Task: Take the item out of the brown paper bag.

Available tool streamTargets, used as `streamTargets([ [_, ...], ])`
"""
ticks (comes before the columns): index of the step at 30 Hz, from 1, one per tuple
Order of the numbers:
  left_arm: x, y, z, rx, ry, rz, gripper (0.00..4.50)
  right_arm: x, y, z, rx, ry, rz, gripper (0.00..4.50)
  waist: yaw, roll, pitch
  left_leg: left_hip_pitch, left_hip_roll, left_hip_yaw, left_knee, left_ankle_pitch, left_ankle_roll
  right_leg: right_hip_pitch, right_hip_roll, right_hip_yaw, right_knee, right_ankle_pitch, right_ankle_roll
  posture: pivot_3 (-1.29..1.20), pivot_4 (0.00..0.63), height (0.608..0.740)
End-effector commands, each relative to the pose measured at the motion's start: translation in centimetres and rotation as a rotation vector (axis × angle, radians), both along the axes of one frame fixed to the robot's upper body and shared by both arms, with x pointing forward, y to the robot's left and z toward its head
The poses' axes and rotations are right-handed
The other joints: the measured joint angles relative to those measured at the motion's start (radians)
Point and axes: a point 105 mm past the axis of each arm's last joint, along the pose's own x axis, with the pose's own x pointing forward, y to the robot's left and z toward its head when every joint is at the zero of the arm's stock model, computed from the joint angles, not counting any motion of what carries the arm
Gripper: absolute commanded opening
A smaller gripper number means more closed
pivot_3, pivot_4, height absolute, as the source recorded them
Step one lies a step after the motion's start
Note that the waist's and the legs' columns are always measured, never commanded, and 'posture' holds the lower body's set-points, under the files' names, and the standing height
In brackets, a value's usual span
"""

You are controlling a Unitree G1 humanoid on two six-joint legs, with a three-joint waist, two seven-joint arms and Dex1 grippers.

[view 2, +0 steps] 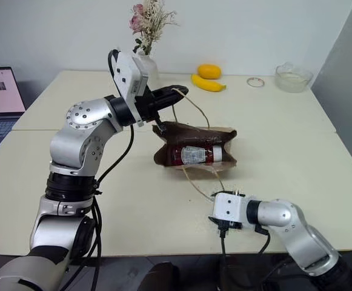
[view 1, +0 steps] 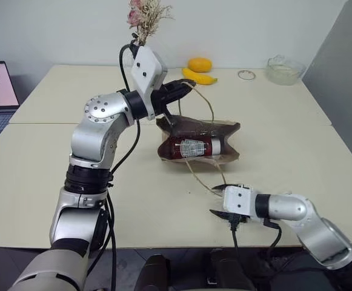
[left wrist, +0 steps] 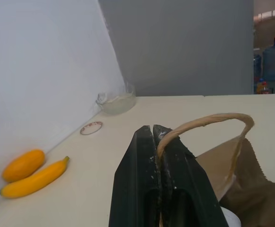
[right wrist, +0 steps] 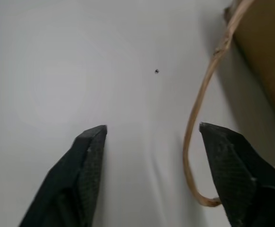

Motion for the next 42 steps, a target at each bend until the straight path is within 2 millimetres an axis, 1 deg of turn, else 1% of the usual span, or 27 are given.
streamTargets([
  [1,-1.1,-0.5,1.2,-0.006,-0.049,-0.051,0.00,-1.5,-0.3,3.5,0.074,0.051,0.033,3.44,0.000,0.000,0.000,0.000,0.000,0.000,0.000,0.000,0.000,0.000,0.000,0.000,0.000,0.000,0.000,0.00,0.150,0.740],
  [4,-1.3,-0.7,1.1,-0.006,-0.046,-0.070,0.00,-2.2,-1.5,4.8,0.068,0.113,0.035,3.44,0.001,0.000,0.000,0.000,0.000,0.000,0.000,0.000,0.000,0.000,0.000,0.000,0.000,0.000,0.000,0.00,0.150,0.740],
  [6,-1.5,-0.9,0.9,-0.007,-0.045,-0.089,0.00,-2.3,-2.3,5.4,0.063,0.133,0.019,3.44,0.001,0.000,0.000,0.000,0.000,0.000,0.000,0.000,0.000,0.000,0.000,0.000,0.000,0.000,0.000,0.00,0.150,0.740],
  [10,-2.0,-1.2,0.7,0.005,-0.061,-0.124,0.00,-2.4,-4.2,5.1,0.013,0.162,-0.029,3.44,0.002,0.000,0.000,0.000,0.000,0.001,0.000,0.000,0.000,0.000,0.000,0.000,-0.001,0.000,0.000,0.00,0.150,0.740],
  [12,-2.2,-1.2,0.5,0.002,-0.055,-0.134,0.00,-2.7,-4.6,5.3,0.032,0.180,-0.038,3.44,0.002,0.000,0.000,-0.001,0.000,0.001,0.000,0.000,0.000,0.000,0.000,-0.001,-0.001,0.000,0.000,0.00,0.150,0.740],
  [13,-2.5,-1.2,0.4,0.001,-0.052,-0.147,0.00,-2.6,-4.6,6.0,0.069,0.178,-0.051,3.44,0.002,0.000,0.000,-0.001,0.000,0.002,0.000,0.000,0.000,0.000,0.000,-0.001,-0.001,0.000,0.000,0.00,0.150,0.740],
  [15,-3.2,-1.4,0.3,-0.016,-0.030,-0.189,0.00,-1.9,-3.8,8.1,0.189,0.142,-0.056,3.44,-0.002,-0.001,0.000,0.000,0.000,0.002,0.000,0.000,0.000,0.000,0.000,0.000,-0.001,0.000,0.000,0.00,0.150,0.740],
  [17,-3.7,-1.5,0.4,-0.041,0.001,-0.225,0.00,-0.8,-2.2,9.9,0.294,0.092,-0.049,3.44,-0.007,-0.001,0.001,0.001,0.000,0.001,0.000,0.000,0.000,0.000,0.001,0.001,0.000,0.000,0.000,0.00,0.150,0.740],
  [18,-3.9,-1.5,0.7,-0.066,0.017,-0.241,0.00,-0.4,-1.4,10.1,0.307,0.073,-0.042,3.44,-0.008,-0.001,0.001,0.001,0.000,0.001,0.000,0.000,0.000,0.000,0.001,0.001,0.001,0.000,0.000,0.00,0.150,0.740],
  [20,-4.3,-1.6,1.2,-0.105,0.049,-0.273,0.00,0.6,-0.2,10.0,0.308,0.045,-0.057,3.44,-0.007,-0.001,0.001,0.001,0.000,0.001,0.000,0.000,0.000,0.000,0.001,0.000,0.001,0.000,0.000,0.00,0.150,0.740],
  [22,-4.6,-1.7,1.5,-0.114,0.062,-0.297,0.00,1.0,0.5,9.8,0.304,0.050,-0.061,3.44,-0.005,-0.001,0.001,0.000,0.000,0.001,0.000,0.000,0.000,0.000,0.001,-0.001,0.001,0.000,0.000,0.00,0.150,0.740],
  [24,-4.9,-1.6,1.8,-0.133,0.073,-0.312,0.00,1.8,1.8,9.4,0.295,0.052,-0.060,3.44,-0.003,-0.001,0.001,-0.002,0.000,0.001,0.000,0.000,0.000,-0.001,0.001,-0.001,0.000,0.000,0.000,0.00,0.150,0.740],
  [29,-5.0,-1.6,1.8,-0.141,0.078,-0.310,0.00,4.2,3.7,8.1,0.259,0.006,-0.124,3.44,-0.003,-0.001,0.001,-0.001,0.000,0.000,0.000,0.000,0.000,-0.001,-0.001,0.001,-0.001,0.000,0.000,0.00,0.150,0.740],
  [30,-5.0,-1.6,1.8,-0.140,0.078,-0.307,0.00,4.5,4.0,7.9,0.252,-0.005,-0.130,3.82,-0.003,-0.001,0.001,-0.001,0.000,0.000,0.000,0.000,0.000,-0.001,-0.001,0.001,-0.001,0.000,0.000,0.00,0.150,0.740],
  [31,-5.0,-1.5,1.8,-0.139,0.077,-0.304,0.00,4.6,4.3,7.7,0.247,-0.014,-0.133,4.03,-0.003,-0.001,0.001,-0.001,0.000,0.000,0.000,0.000,0.000,-0.001,-0.001,0.001,-0.001,0.000,0.000,0.00,0.150,0.740],
  [32,-5.1,-1.5,1.8,-0.138,0.075,-0.302,0.00,5.0,4.6,7.6,0.245,-0.031,-0.145,4.40,-0.002,-0.001,0.001,-0.002,0.000,0.000,0.000,0.000,0.000,-0.001,-0.001,0.000,-0.001,0.000,0.000,0.00,0.150,0.740],
  [33,-5.1,-1.5,1.8,-0.138,0.074,-0.300,0.00,5.4,4.9,7.5,0.234,-0.055,-0.159,4.46,-0.003,-0.001,0.001,-0.002,0.000,0.000,0.000,0.000,0.000,-0.001,-0.001,0.000,0.000,0.000,0.000,0.00,0.150,0.740],
  [37,-5.1,-1.5,1.7,-0.134,0.070,-0.295,0.00,7.1,5.7,6.9,0.154,-0.191,-0.197,4.46,-0.003,-0.001,0.001,-0.001,0.000,0.000,0.000,0.000,0.000,-0.002,0.000,0.001,0.000,0.000,0.000,0.00,0.150,0.740],
  [39,-5.1,-1.6,1.7,-0.132,0.069,-0.295,0.00,7.8,5.9,6.1,0.064,-0.274,-0.190,4.46,-0.004,-0.001,0.001,-0.001,0.000,0.000,0.000,0.000,0.000,-0.002,0.000,0.000,0.000,0.000,0.000,0.00,0.150,0.740],
  [42,-5.1,-1.6,1.8,-0.132,0.067,-0.294,0.00,8.6,5.7,4.6,-0.065,-0.339,-0.201,4.46,-0.005,-0.001,0.001,-0.001,0.000,0.000,0.000,0.000,0.000,-0.002,0.000,0.000,0.000,0.000,0.000,0.00,0.150,0.740],
])
